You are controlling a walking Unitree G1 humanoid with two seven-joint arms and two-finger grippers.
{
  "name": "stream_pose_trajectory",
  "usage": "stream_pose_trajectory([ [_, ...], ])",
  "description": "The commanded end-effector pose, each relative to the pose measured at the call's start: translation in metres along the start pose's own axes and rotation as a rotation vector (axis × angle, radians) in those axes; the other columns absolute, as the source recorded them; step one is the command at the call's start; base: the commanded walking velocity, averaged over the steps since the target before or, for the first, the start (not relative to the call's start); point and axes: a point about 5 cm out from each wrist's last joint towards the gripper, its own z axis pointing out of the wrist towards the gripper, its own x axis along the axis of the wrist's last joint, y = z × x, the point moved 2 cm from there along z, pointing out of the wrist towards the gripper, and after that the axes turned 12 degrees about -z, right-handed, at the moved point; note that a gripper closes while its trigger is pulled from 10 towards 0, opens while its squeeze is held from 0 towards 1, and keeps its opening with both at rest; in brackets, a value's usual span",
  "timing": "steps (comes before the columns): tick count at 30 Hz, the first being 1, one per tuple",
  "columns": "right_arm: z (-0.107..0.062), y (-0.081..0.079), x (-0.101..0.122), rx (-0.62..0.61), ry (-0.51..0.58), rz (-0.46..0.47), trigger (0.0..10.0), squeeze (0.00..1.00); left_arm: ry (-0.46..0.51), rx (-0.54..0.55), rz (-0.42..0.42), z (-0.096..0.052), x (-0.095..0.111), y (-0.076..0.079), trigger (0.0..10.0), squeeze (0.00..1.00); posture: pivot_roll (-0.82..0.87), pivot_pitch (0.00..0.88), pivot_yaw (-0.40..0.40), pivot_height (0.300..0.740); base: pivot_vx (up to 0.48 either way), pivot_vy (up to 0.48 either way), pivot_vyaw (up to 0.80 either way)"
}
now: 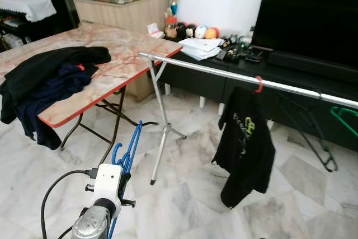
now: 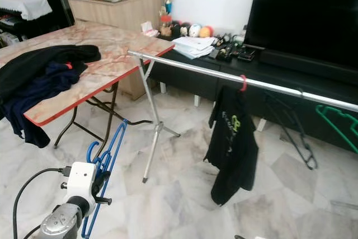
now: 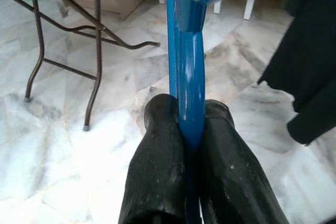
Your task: Hang hanger
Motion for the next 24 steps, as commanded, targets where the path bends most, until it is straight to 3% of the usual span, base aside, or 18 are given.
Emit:
stream_pose_trajectory([
  [1,0.001,-0.002,0.008,0.0,0.026,0.016,10.0,0.0,0.024,0.004,0.01,0.001,0.007,-0.002,10.0,0.0,0.11,0.0,-0.031,0.74,0.0,0.48,-0.8],
  [11,0.001,-0.002,0.008,-0.005,0.025,0.017,10.0,0.0,0.021,0.003,0.016,0.002,0.007,-0.002,10.0,0.0,0.11,0.0,-0.03,0.74,0.0,0.451,-0.8],
  [16,0.001,-0.001,0.011,-0.021,0.059,0.013,10.0,0.0,-0.001,-0.029,0.033,0.002,0.004,0.001,10.0,0.0,0.11,0.0,-0.027,0.74,0.0,0.0,-0.8],
  [23,0.0,0.0,0.021,-0.026,0.152,0.029,10.0,0.0,-0.085,-0.153,0.065,0.0,-0.006,0.016,10.0,0.0,0.1,0.0,-0.021,0.74,0.0,0.0,0.0],
  [24,0.005,0.004,0.091,-0.034,0.308,0.017,10.0,0.0,-0.09,-0.164,0.074,0.0,-0.007,0.018,10.0,0.0,0.1,0.0,-0.018,0.74,0.0,0.0,0.0],
])
